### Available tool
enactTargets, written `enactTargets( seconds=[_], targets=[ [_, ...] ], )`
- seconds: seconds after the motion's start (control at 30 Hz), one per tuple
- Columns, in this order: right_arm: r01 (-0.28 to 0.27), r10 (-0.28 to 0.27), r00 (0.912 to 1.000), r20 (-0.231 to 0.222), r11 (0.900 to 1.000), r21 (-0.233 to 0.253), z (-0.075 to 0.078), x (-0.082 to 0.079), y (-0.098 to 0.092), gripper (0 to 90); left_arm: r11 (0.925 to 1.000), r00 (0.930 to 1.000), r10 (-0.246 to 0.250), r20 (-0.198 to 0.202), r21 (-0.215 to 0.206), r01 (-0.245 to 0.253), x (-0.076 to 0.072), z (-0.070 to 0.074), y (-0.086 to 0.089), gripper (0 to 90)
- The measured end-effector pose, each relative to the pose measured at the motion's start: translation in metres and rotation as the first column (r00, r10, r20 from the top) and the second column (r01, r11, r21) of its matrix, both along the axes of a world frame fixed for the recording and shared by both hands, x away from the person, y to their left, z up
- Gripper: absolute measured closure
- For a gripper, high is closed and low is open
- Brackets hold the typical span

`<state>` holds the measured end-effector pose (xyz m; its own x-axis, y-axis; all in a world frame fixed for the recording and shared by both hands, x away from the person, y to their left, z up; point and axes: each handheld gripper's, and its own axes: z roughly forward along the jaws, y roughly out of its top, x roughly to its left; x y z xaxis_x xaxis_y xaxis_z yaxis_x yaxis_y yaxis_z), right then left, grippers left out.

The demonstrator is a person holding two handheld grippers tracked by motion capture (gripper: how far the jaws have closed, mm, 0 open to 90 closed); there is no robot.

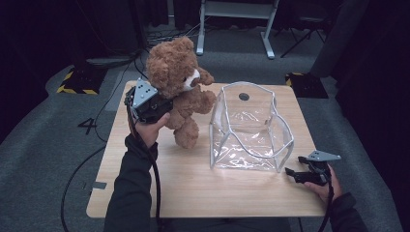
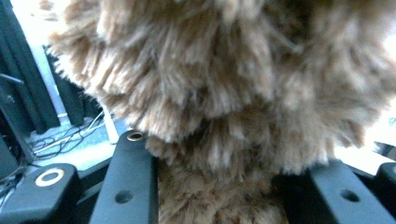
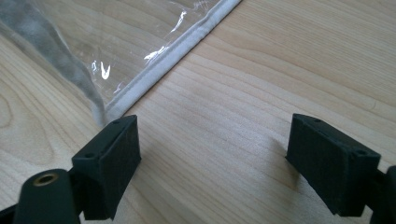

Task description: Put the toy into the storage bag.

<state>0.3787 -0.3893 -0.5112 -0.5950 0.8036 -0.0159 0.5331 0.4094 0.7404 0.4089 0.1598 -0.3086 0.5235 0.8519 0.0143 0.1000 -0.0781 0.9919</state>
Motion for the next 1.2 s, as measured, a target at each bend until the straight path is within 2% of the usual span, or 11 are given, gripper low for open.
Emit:
enactTargets(
  seconds=[0.3, 0.5, 0.87, 1.2],
  targets=[
    [0.001, -0.001, 1.0000, 0.000, 1.000, 0.000, 0.000, 0.000, 0.000, 17.3, 0.9995, 0.9993, -0.014, 0.035, -0.027, 0.015, 0.003, 0.024, -0.006, 61.0],
    [0.008, -0.008, 1.0000, -0.002, 1.000, 0.001, 0.000, 0.000, 0.000, 17.3, 0.9999, 0.9984, -0.011, 0.055, 0.008, 0.011, 0.002, 0.038, -0.021, 61.0],
    [0.009, -0.009, 1.0000, -0.002, 1.000, 0.001, 0.000, 0.000, 0.000, 17.3, 0.9990, 0.9970, -0.043, 0.065, -0.013, 0.044, 0.008, 0.058, -0.037, 60.9],
    [0.010, -0.010, 0.9999, -0.002, 1.000, 0.001, 0.000, 0.000, 0.000, 17.4, 0.9971, 0.9937, -0.076, 0.083, 0.003, 0.076, 0.008, 0.079, -0.061, 60.7]
  ],
)
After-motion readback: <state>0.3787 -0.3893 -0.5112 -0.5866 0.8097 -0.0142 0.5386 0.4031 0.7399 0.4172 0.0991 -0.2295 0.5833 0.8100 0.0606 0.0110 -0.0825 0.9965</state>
